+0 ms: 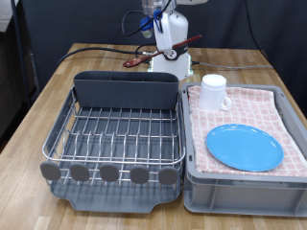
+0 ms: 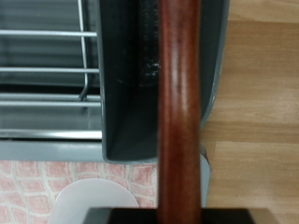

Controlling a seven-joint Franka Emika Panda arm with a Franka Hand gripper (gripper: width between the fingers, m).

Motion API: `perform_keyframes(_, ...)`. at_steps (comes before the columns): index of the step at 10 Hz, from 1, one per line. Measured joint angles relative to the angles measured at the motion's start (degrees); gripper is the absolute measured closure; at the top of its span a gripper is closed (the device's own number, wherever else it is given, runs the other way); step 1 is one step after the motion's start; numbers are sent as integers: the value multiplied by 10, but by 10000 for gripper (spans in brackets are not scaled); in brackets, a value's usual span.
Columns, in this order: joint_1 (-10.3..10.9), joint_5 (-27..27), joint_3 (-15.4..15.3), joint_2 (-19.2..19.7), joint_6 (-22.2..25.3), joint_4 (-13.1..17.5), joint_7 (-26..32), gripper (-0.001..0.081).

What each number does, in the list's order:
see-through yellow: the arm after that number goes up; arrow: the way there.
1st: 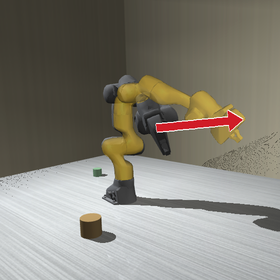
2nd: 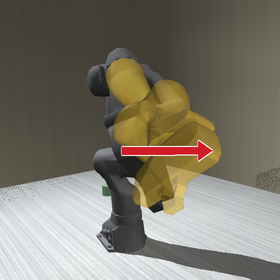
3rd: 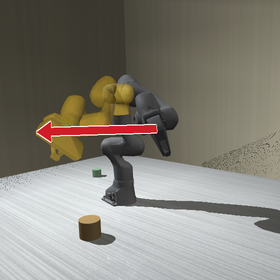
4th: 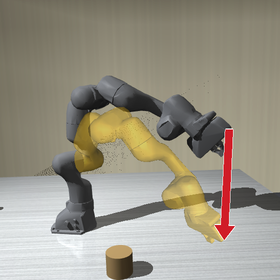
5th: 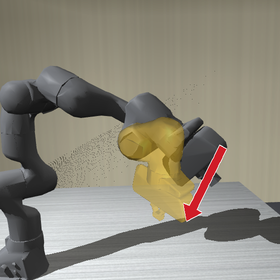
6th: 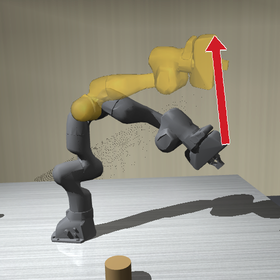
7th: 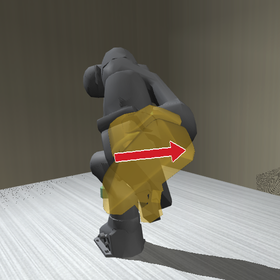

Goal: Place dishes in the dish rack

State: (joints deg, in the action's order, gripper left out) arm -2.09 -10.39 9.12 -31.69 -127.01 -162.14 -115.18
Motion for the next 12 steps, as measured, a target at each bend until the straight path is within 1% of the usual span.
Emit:
perform_keyframes(3, 2, -42, 49, 8, -2, -5, 72, 715)
perform_keyframes(6, 7, -76, 86, 38, -2, -2, 131, 715)
perform_keyframes(9, 17, -109, 107, 80, -16, 5, 179, 715)
perform_keyframes(12, 17, -128, 119, 112, -36, 10, 202, 715)
